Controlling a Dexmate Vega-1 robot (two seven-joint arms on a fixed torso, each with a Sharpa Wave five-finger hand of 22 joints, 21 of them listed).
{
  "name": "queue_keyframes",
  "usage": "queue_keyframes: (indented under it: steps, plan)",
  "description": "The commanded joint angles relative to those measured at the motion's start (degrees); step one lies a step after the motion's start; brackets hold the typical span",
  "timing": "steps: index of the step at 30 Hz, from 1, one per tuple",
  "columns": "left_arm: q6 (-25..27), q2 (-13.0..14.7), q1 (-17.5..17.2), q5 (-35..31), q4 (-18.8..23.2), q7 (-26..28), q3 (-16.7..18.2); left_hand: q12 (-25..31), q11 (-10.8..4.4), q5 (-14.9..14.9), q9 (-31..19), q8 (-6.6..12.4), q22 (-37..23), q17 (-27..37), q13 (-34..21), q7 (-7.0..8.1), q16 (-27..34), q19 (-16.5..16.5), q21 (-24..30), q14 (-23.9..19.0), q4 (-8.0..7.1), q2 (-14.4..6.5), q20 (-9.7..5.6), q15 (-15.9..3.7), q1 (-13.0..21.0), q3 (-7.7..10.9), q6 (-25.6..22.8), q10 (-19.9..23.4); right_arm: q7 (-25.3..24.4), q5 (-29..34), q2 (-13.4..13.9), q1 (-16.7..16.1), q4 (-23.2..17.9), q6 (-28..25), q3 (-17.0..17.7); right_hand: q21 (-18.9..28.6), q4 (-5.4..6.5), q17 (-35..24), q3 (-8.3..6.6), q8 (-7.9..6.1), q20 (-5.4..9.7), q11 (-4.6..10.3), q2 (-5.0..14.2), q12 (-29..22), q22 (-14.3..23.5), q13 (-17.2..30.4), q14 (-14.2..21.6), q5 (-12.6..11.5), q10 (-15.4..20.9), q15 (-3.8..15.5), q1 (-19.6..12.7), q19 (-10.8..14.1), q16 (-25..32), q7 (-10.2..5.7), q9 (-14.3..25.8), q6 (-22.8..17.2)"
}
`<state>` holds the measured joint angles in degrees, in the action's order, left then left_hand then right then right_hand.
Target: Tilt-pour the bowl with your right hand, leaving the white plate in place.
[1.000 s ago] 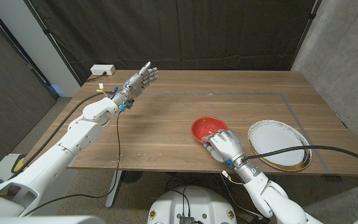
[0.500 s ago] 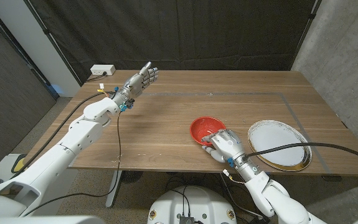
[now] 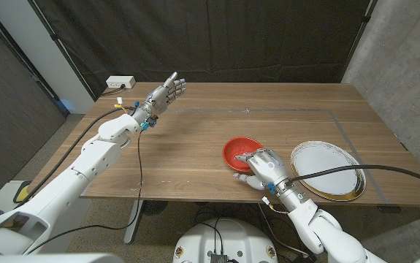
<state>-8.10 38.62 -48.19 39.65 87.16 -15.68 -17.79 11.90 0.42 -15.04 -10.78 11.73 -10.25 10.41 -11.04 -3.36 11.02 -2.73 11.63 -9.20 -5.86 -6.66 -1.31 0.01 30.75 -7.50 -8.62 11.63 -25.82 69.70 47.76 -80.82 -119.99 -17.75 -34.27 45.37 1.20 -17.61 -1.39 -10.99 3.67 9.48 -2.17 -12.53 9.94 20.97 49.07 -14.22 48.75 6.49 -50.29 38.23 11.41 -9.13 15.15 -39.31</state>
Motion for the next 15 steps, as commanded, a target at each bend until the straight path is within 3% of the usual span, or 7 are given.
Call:
queue_keyframes:
  steps: [1, 8, 11, 15]
  plan:
    - [-0.5, -0.4, 0.5, 0.3, -1.2, -0.8, 0.1, -0.1, 0.01, 0.1, -0.2, -0.12, -0.2, 0.2, -0.2, 0.17, -0.1, 0.2, -0.2, 0.0, 0.11, 0.0, -0.19, 0.21, 0.2, -0.40, -0.5, 0.2, 1.7, 1.4, 1.2, -1.9, -4.0, -1.6, 2.0, -0.9, 0.93, 0.1, 0.83, 0.25, 7.64, -0.43, -0.18, 0.3, 0.2, -0.2, -1.5, -0.7, -0.9, 4.97, 1.9, -0.5, -0.3, 0.11, 0.0, 1.5]
    - [-1.1, -0.7, 1.1, 0.7, -2.5, -2.0, 0.2, -0.1, -0.02, 0.1, -0.2, -0.15, -0.2, 0.2, -0.2, 0.19, 0.0, 0.3, -0.1, 0.0, 0.10, 0.0, -0.17, 0.21, 0.2, -0.44, -0.4, 0.2, 4.1, 0.8, 1.7, -2.8, -7.0, -1.1, 3.3, -2.1, 1.79, 0.3, 1.35, 0.11, 7.45, -1.30, 0.05, 0.3, 0.2, -0.4, -3.7, -1.2, -2.1, 4.88, 3.5, -1.5, -0.6, 0.14, -0.2, 2.5]
    - [-1.5, -0.9, 1.3, 1.0, -3.2, -2.8, 0.3, -0.1, 0.01, 0.1, -0.2, -0.15, -0.2, 0.2, -0.2, 0.24, -0.1, 0.2, -0.1, 0.0, 0.09, 0.0, -0.19, 0.21, 0.2, -0.46, -0.4, 0.1, 4.4, 0.9, 1.4, -3.1, -7.9, -1.3, 3.8, -3.4, 2.39, 0.5, 1.21, 0.01, 6.90, -2.01, 1.15, 0.3, 0.2, -0.7, -5.3, -1.6, -2.9, 4.24, 4.2, -3.4, -0.7, 0.40, -0.3, 3.1]
    - [-1.9, -1.0, 1.7, 1.3, -4.3, -4.0, 0.3, -0.1, 0.10, 0.1, -0.2, -0.12, -0.2, 0.2, -0.2, 0.20, -0.1, 0.3, -0.1, 0.0, 0.08, 0.0, -0.20, 0.17, 0.2, -0.50, -0.5, 0.2, 3.9, -0.9, 0.1, -4.0, -9.0, -1.6, 4.7, -3.9, 2.62, 0.7, 0.46, -0.18, 6.61, -2.50, 2.90, 0.2, 0.2, -0.8, -6.0, -1.8, -3.1, 4.12, 4.0, -4.1, -0.6, 0.51, -0.3, 3.2]
